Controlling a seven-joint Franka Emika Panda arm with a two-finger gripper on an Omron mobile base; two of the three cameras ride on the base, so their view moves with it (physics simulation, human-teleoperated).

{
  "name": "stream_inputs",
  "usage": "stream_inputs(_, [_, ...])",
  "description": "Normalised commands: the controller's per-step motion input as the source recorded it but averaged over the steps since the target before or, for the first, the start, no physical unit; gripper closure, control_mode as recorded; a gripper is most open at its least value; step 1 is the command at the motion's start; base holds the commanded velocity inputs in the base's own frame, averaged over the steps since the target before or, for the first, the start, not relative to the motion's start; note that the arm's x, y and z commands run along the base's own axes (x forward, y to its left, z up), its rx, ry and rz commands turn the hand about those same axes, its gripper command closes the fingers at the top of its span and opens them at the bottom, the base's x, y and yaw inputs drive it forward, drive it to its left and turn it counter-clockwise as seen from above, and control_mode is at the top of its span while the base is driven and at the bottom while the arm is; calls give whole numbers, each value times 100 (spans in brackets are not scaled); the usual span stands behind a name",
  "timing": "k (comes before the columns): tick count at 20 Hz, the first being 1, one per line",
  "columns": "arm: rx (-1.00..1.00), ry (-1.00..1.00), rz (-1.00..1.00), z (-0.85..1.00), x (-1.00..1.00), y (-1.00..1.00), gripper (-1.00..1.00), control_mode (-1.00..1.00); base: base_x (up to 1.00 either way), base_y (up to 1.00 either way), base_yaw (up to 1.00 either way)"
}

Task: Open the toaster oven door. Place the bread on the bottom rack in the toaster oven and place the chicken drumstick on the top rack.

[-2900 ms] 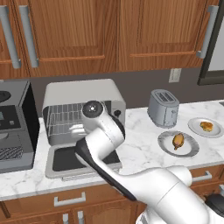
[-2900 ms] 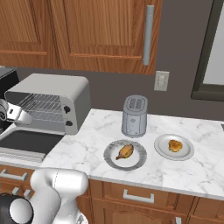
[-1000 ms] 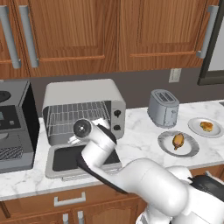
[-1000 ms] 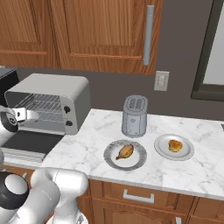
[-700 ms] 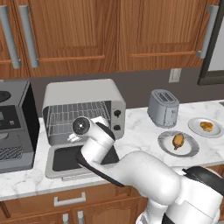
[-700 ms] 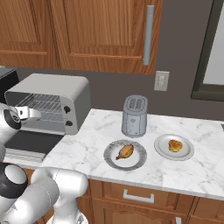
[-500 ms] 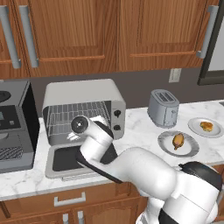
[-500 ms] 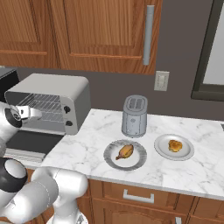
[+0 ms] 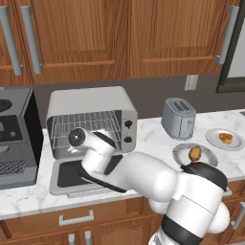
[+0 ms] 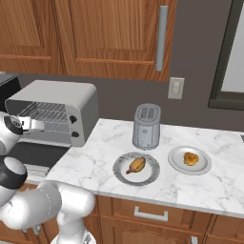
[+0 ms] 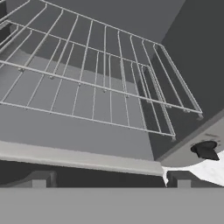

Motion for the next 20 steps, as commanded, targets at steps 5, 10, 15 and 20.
stream_inputs(5, [-1, 0, -1, -15, 17, 3, -100, -100, 0, 0, 0])
stream_inputs(10, [-7, 0, 0, -14, 17, 0, -100, -100, 0, 0, 0])
stream_inputs(15, [-9, 0, 3, -20, 15, 0, -100, -100, 0, 0, 0])
stream_inputs(20, [-3, 0, 2, -7, 21, 0, -100, -100, 0, 0, 0])
